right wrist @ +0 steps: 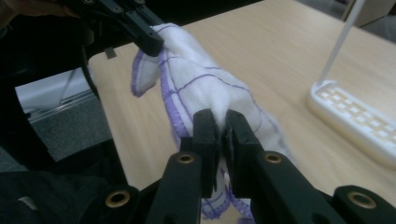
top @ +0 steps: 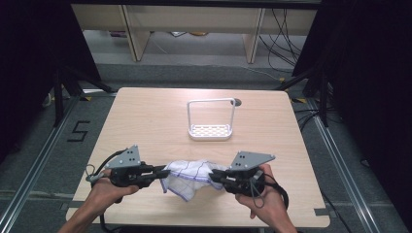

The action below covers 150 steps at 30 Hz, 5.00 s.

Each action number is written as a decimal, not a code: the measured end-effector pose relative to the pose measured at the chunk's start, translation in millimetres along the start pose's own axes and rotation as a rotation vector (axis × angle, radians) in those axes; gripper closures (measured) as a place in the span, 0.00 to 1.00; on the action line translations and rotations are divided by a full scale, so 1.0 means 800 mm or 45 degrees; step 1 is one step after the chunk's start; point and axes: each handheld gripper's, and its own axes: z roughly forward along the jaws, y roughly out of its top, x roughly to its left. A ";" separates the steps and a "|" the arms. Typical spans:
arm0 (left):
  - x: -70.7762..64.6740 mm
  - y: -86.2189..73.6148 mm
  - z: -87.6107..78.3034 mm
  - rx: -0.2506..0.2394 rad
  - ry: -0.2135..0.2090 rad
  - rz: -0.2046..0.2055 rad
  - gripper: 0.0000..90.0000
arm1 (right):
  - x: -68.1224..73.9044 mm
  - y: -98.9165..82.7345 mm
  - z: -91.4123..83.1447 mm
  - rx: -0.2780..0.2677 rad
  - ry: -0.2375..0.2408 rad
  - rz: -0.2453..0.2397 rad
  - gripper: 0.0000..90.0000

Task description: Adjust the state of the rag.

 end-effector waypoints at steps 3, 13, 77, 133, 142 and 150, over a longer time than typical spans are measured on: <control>0.016 0.012 0.011 0.002 0.020 -0.034 0.92 | -0.021 0.018 0.000 0.003 -0.036 0.012 0.94; 0.104 -0.009 0.107 0.160 0.219 -0.149 0.91 | -0.130 0.013 0.101 0.242 -0.186 0.067 0.94; 0.006 -0.103 0.056 0.338 -0.032 -0.077 0.93 | -0.035 -0.124 0.014 0.252 -0.195 0.227 0.99; 0.155 -0.044 0.128 0.375 0.432 -0.101 0.61 | -0.192 -0.051 0.145 0.438 -0.473 0.318 0.65; 0.071 -0.085 0.054 0.259 0.271 -0.222 0.49 | -0.111 -0.085 0.080 0.374 -0.332 0.295 0.55; -0.008 -0.132 0.030 0.256 0.176 -0.197 0.53 | -0.038 -0.126 0.041 0.305 -0.275 0.260 0.54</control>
